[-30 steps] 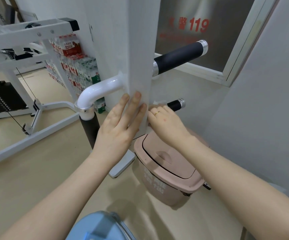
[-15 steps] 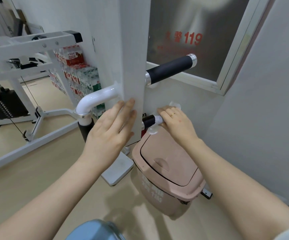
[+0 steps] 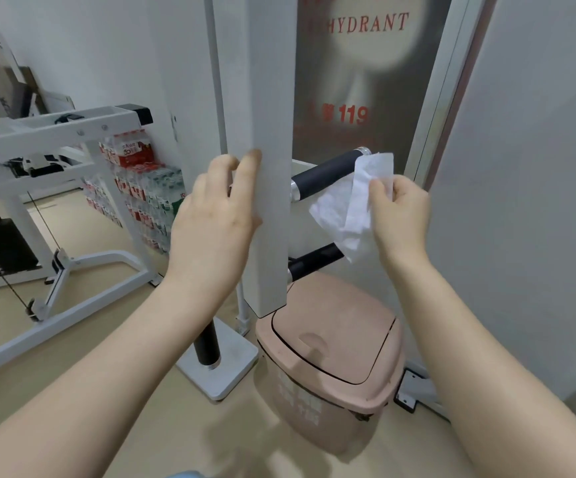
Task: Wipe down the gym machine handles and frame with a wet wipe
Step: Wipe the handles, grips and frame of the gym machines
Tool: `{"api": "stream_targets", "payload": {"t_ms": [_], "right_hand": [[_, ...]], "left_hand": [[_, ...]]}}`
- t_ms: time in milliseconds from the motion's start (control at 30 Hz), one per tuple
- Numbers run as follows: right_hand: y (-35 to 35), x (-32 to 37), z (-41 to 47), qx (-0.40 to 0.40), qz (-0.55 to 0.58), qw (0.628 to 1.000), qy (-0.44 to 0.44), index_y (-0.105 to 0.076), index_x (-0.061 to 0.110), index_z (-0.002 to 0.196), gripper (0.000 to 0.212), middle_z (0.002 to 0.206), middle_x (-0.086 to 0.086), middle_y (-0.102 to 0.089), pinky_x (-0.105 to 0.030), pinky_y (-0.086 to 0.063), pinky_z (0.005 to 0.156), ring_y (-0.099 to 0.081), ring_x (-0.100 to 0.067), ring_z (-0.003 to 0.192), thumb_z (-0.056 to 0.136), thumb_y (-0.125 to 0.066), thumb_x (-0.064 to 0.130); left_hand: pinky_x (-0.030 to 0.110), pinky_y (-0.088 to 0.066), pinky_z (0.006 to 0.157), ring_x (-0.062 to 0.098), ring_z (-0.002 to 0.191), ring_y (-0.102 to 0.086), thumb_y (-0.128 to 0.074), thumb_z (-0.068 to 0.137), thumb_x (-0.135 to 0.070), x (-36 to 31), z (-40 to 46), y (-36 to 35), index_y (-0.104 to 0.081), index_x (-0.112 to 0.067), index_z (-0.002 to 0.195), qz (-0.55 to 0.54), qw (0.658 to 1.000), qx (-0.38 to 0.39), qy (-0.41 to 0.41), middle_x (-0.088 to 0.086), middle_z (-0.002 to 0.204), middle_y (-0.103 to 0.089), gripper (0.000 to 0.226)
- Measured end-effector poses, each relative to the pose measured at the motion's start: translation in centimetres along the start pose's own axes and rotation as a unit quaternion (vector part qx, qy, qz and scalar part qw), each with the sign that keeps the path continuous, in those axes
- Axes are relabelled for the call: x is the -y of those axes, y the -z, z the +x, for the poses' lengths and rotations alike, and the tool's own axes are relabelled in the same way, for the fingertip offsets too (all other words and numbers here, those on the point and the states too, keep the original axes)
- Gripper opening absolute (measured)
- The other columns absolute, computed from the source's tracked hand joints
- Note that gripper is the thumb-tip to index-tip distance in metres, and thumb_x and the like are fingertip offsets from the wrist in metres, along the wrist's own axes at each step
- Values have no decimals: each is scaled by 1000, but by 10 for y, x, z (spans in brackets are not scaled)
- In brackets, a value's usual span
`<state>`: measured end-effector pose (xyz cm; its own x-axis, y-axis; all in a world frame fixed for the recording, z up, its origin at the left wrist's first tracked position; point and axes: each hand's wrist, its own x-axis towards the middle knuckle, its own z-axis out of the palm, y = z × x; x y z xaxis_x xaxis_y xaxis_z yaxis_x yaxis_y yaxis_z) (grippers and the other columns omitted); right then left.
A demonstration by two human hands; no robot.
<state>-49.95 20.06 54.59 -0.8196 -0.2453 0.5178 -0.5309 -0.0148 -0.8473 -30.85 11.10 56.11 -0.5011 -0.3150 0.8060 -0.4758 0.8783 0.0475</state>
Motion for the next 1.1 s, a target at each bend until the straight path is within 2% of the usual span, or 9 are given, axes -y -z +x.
{"api": "stream_targets", "payload": {"t_ms": [67, 167, 267, 367, 467, 633, 833, 1000, 1100], "right_hand": [[4, 26, 7, -40, -68, 989, 122, -52, 12, 71, 18, 64, 6, -46, -23, -26, 50, -38, -12, 59, 87, -45, 10], [-15, 42, 12, -43, -190, 929, 314, -68, 8, 91, 20, 85, -5, -66, -24, -34, 54, -55, -24, 73, 80, -52, 1], [-48, 36, 8, 122, -219, 883, 396, -59, 10, 71, 25, 71, -7, -61, -26, -35, 54, -48, -25, 64, 59, -54, -11], [-55, 20, 1, 284, -176, 853, 402, -53, 17, 90, 34, 94, -9, -61, -40, -37, 82, -45, -22, 84, 69, -40, -7], [-35, 8, 7, 319, -218, 827, 408, -48, 6, 130, 50, 134, -9, -49, -35, -23, 107, -38, -23, 123, 82, -34, 11], [-27, 4, 29, 238, -279, 859, 357, -52, 1, 122, 50, 126, -13, -55, -33, -26, 105, -43, -30, 122, 89, -24, 28], [-34, 7, 16, 313, -282, 788, 449, -52, -3, 124, 50, 130, -19, -54, -33, -25, 105, -47, -35, 123, 84, -31, 19], [-31, -6, 39, 233, -271, 868, 344, -52, 7, 129, 56, 131, -7, -55, -29, -22, 108, -40, -27, 132, 91, -20, 34], [-46, -1, 16, 186, -264, 840, 437, -62, 1, 111, 40, 116, -12, -65, -29, -31, 97, -52, -29, 118, 92, -34, 23]], "left_hand": [[42, -46, 63, 40, 94, -51, -73, 68, 0, -2, 2, 1, -21, -11, 140, -18, 999, 24, 12, 21, 121, -46, 90], [43, -47, 68, 37, 113, -45, -65, 76, 0, -3, 5, 0, -7, -11, 147, -68, 996, 47, 41, 16, 137, -35, 93], [46, -49, 73, 36, 120, -42, -63, 79, -3, -3, 6, -4, -5, -12, 148, -111, 991, 50, 59, 13, 143, -32, 90], [48, -49, 80, 34, 124, -41, -62, 81, -4, 1, 5, -9, -5, -14, 148, -131, 988, 47, 65, 12, 145, -31, 88], [46, -52, 73, 35, 122, -44, -62, 83, -5, 4, 4, -11, -10, -14, 148, -122, 990, 30, 58, 11, 147, -31, 84], [46, -49, 85, 38, 120, -45, -61, 80, 3, 3, 3, -20, -14, -12, 146, -129, 990, 7, 63, 15, 145, -33, 82], [47, -47, 91, 36, 126, -41, -59, 82, -2, 7, 1, -23, -15, -15, 145, -128, 990, -3, 60, 15, 147, -33, 78], [43, -50, 77, 37, 108, -55, -55, 84, -11, 9, -1, -20, -17, -20, 145, -121, 991, -1, 52, 13, 147, -33, 73], [44, -50, 80, 36, 119, -49, -52, 81, -11, 8, -2, -24, -17, -20, 143, -114, 992, -12, 52, 14, 146, -35, 71]]}}
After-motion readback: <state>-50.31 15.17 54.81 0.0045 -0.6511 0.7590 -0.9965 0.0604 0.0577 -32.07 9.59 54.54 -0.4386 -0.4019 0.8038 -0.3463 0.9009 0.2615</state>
